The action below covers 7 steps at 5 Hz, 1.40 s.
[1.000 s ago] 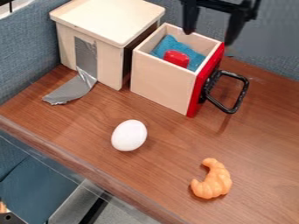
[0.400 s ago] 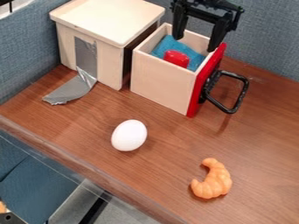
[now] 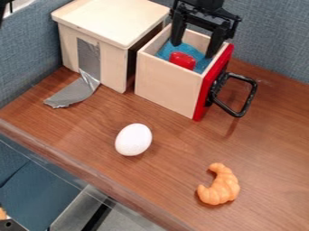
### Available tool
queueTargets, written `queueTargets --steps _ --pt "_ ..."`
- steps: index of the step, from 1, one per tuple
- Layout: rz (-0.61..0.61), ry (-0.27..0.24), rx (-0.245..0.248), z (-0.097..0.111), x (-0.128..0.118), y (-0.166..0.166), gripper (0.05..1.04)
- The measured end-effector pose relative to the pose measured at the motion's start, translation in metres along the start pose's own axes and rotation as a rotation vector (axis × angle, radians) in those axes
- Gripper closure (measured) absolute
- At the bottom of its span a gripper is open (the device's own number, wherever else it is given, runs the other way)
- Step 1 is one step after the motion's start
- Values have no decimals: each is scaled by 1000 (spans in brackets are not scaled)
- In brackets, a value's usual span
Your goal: Remove the red object from the drawer
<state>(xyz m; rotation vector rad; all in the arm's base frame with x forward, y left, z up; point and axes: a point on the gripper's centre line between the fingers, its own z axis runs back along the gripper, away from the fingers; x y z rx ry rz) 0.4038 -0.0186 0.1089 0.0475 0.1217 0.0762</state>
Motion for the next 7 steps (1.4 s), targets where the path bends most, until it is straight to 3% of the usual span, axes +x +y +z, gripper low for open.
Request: queueTargets --steps 4,5,6,7 --pt "17 16 0 -20 -2 8 83" --pt "33 7 -10 -30 -1 8 140" --pt "61 4 -20 -35 -1 11 326" --pt "64 13 -19 -39 0 11 327"
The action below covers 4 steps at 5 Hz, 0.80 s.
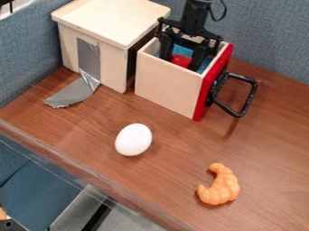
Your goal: Remove the red object from the drawer
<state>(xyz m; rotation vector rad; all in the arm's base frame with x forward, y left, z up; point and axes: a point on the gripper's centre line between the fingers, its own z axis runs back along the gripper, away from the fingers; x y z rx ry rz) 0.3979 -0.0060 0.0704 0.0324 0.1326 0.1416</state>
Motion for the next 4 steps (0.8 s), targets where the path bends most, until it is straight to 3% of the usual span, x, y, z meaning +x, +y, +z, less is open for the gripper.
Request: queueTargets --steps 2,4 --pt "-9 -25 -19 7 -10 -1 327" --pt "-14 -128 -62 44 -27 -4 327"
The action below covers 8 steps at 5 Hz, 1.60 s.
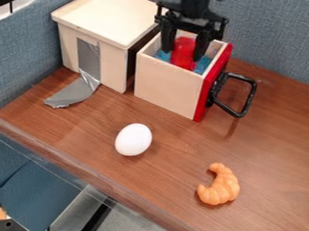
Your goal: Remove the red object from the drawer
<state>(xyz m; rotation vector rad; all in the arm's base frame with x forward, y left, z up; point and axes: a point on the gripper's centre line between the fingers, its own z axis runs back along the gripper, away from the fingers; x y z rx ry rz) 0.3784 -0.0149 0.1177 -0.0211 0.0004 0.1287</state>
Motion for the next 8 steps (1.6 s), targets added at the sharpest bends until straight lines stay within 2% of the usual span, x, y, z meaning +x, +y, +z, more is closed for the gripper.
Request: queueTargets --steps 1,2,3,5,6,7,8 --pt "24 -17 -7 4 -10 1 329" --pt "72 -19 -35 2 -24 5 337" --pt "129 -54 -54 12 -39 12 349" --pt "159 -119 -73 22 -45 13 349" --pt "201 -71 -63 21 -52 15 349" --pt "330 15 -100 26 -60 26 349" --pt "430 112 -141 22 -68 37 349"
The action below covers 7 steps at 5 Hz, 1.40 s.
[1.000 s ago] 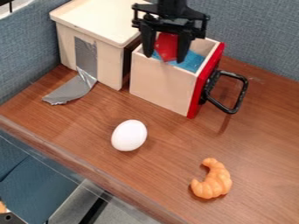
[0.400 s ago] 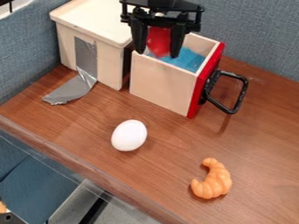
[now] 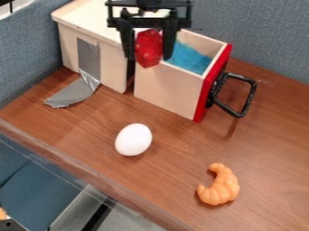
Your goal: Remove the red object from the drawer
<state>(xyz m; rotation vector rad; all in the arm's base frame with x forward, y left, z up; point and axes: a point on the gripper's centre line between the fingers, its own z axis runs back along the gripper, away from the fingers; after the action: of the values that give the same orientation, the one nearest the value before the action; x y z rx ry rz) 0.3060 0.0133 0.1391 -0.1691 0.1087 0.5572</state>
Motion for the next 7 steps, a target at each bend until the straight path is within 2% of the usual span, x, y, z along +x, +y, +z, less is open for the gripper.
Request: queueTargets --steps 2,5,7 --pt "125 84 16 -3 -3 34 349" --pt "197 289 92 -48 7 59 349" --pt "252 405 104 -66 11 66 349"
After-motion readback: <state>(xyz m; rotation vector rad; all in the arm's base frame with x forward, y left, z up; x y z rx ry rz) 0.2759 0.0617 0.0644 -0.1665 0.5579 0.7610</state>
